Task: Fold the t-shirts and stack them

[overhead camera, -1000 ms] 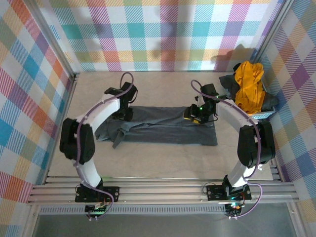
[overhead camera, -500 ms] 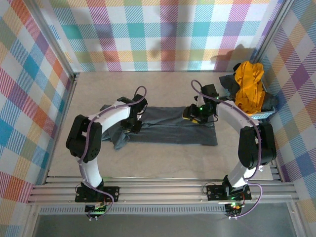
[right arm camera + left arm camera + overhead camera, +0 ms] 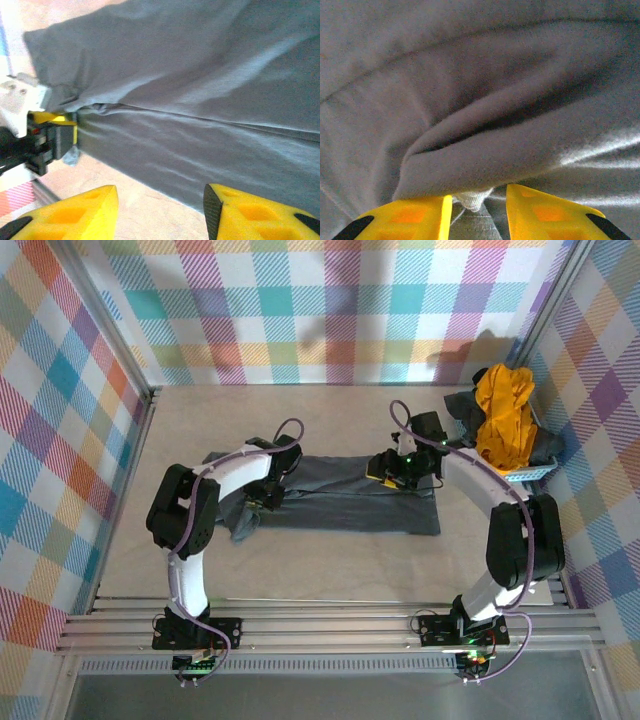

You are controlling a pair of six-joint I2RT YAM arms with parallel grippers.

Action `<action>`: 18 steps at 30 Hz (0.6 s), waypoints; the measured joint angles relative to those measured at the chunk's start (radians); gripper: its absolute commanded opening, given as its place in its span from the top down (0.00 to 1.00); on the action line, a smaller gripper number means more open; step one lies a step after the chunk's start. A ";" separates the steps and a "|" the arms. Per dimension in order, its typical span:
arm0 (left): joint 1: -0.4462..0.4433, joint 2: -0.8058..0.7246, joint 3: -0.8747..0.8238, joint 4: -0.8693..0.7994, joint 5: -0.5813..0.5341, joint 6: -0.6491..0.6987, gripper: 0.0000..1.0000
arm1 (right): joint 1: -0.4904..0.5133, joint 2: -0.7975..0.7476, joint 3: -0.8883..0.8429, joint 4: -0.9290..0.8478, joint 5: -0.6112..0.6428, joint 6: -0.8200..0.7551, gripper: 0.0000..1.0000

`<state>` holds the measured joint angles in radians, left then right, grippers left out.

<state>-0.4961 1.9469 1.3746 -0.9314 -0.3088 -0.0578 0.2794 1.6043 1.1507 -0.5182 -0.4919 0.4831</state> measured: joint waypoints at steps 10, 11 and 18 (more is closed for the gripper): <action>0.000 0.024 0.012 0.022 -0.045 0.011 0.80 | 0.000 -0.037 -0.061 0.100 -0.083 0.072 0.50; 0.000 0.026 0.012 0.022 -0.045 0.014 0.82 | 0.000 -0.037 -0.062 0.100 -0.085 0.076 0.50; 0.000 0.027 0.013 0.024 -0.041 0.018 1.00 | 0.000 -0.037 -0.062 0.100 -0.085 0.079 0.50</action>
<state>-0.4961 1.9739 1.3876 -0.9073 -0.3496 -0.0395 0.2794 1.5677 1.0889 -0.4187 -0.5770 0.5621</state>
